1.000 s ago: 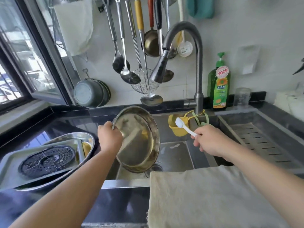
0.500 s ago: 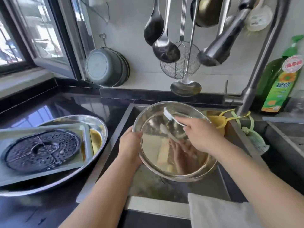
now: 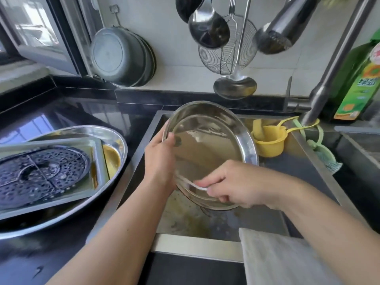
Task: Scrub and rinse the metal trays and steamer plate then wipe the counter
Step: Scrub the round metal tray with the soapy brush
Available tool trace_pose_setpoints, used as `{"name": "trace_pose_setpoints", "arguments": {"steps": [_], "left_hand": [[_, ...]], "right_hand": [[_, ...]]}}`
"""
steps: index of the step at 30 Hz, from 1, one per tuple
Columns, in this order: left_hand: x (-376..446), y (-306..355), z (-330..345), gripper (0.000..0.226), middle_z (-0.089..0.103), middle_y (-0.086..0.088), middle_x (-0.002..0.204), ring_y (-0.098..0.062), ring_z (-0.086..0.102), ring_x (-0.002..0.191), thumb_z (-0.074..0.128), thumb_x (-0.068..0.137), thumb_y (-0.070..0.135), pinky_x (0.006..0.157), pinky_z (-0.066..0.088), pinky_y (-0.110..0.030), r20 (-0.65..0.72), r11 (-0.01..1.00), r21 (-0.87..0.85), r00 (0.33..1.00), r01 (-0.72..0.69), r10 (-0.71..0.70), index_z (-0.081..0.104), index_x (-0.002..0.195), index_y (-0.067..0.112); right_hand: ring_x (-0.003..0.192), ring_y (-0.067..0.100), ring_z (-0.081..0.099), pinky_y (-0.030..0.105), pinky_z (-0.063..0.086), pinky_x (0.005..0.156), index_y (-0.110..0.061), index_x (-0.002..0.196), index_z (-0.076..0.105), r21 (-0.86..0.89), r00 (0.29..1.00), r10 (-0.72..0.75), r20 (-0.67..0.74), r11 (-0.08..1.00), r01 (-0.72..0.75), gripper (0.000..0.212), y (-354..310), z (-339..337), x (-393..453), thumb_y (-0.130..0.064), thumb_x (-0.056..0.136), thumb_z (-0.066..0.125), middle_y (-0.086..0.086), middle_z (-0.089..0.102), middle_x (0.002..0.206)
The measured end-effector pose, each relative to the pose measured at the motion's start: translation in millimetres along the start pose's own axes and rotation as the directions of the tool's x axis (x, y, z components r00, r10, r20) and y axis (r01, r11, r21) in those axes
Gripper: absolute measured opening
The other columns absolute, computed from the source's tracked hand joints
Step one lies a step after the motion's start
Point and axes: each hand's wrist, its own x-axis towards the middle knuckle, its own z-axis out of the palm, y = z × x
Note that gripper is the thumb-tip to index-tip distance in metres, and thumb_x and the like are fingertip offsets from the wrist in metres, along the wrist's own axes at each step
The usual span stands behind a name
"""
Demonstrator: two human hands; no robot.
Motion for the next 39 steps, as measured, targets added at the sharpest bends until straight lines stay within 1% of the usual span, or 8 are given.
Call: {"name": "trace_pose_setpoints", "arguments": {"steps": [4, 10, 15, 22, 27, 31, 36, 39], "left_hand": [[0, 6, 1, 0.039, 0.076, 0.009, 0.121, -0.013, 0.067, 0.122, 0.051, 0.105, 0.008, 0.113, 0.048, -0.043, -0.045, 0.994, -0.031, 0.994, -0.104, 0.103, 0.074, 0.128, 0.029], [0, 3, 4, 0.038, 0.077, 0.002, 0.118, -0.02, 0.068, 0.12, 0.055, 0.099, 0.01, 0.112, 0.047, -0.053, -0.075, 0.985, -0.047, 0.984, -0.165, 0.162, 0.079, 0.117, 0.032], [2, 2, 2, 0.039, 0.076, -0.001, 0.12, -0.023, 0.068, 0.121, 0.056, 0.095, 0.01, 0.114, 0.046, -0.051, -0.09, 0.976, -0.069, 0.975, -0.208, 0.202, 0.076, 0.125, 0.025], [2, -2, 3, 0.036, 0.072, 0.009, 0.087, -0.01, 0.063, 0.088, 0.055, 0.099, 0.004, 0.091, 0.046, -0.035, -0.098, 0.974, -0.042, 0.971, -0.221, 0.216, 0.079, 0.118, 0.022], [4, -2, 4, 0.038, 0.076, 0.0, 0.116, -0.022, 0.068, 0.116, 0.06, 0.09, 0.012, 0.113, 0.046, -0.055, -0.092, 0.97, -0.084, 0.971, -0.227, 0.219, 0.079, 0.118, 0.029], [4, -6, 6, 0.034, 0.068, -0.005, 0.092, -0.028, 0.055, 0.09, 0.058, 0.092, 0.01, 0.089, 0.047, -0.048, -0.069, 0.97, -0.12, 0.977, -0.21, 0.203, 0.08, 0.114, 0.023], [9, -2, 1, 0.034, 0.076, 0.005, 0.093, -0.023, 0.07, 0.091, 0.057, 0.096, 0.005, 0.09, 0.053, -0.04, -0.145, 0.971, -0.136, 0.974, -0.195, 0.175, 0.079, 0.117, 0.021], [4, -3, 6, 0.035, 0.078, -0.004, 0.112, -0.027, 0.071, 0.113, 0.058, 0.096, 0.006, 0.108, 0.051, -0.047, -0.083, 0.976, -0.092, 0.979, -0.196, 0.188, 0.081, 0.113, 0.026]], "right_hand": [[0.088, 0.012, 0.063, 0.027, 0.05, 0.08, -0.034, 0.126, 0.071, -0.503, 0.982, 0.178, 0.059, 0.855, -0.125, 0.034, 12, -12, -2, -0.022, 0.099, 0.056, -0.009, 0.073, 0.106], [0.046, 0.008, 0.028, 0.024, 0.02, 0.045, -0.04, 0.121, 0.07, 0.285, 0.999, 0.008, 0.047, 0.958, -0.021, 0.03, 4, -4, 3, -0.021, 0.101, 0.059, -0.003, 0.046, 0.065], [0.045, 0.0, 0.044, 0.009, 0.03, 0.046, -0.04, 0.125, 0.071, -0.222, 0.993, 0.095, 0.075, 0.972, -0.076, 0.033, 25, -24, -3, -0.025, 0.096, 0.066, -0.011, 0.055, 0.059], [0.061, -0.007, 0.056, 0.004, 0.038, 0.056, -0.042, 0.129, 0.065, -0.17, 0.998, -0.057, 0.01, 0.984, 0.058, 0.035, 19, -10, 8, -0.021, 0.101, 0.062, -0.029, 0.06, 0.059], [0.053, -0.009, 0.051, 0.004, 0.035, 0.053, -0.043, 0.127, 0.068, -0.277, 0.995, 0.075, 0.066, 0.959, -0.054, 0.034, 30, -25, -1, -0.023, 0.1, 0.064, -0.028, 0.061, 0.059], [0.091, 0.0, 0.066, 0.019, 0.049, 0.091, -0.051, 0.126, 0.064, -0.021, 0.983, -0.135, -0.123, 0.991, 0.133, 0.035, 18, 4, 17, -0.028, 0.099, 0.065, -0.017, 0.075, 0.103], [0.066, -0.009, 0.051, 0.0, 0.036, 0.061, -0.044, 0.131, 0.065, -0.384, 0.998, 0.064, 0.025, 0.922, -0.05, 0.037, 25, -25, 0, -0.023, 0.1, 0.063, -0.034, 0.054, 0.07], [0.079, -0.007, 0.054, 0.003, 0.038, 0.069, -0.046, 0.13, 0.064, -0.323, 0.997, -0.023, -0.068, 0.946, 0.0, 0.037, 15, -12, 1, -0.024, 0.1, 0.063, -0.033, 0.059, 0.086]]}}
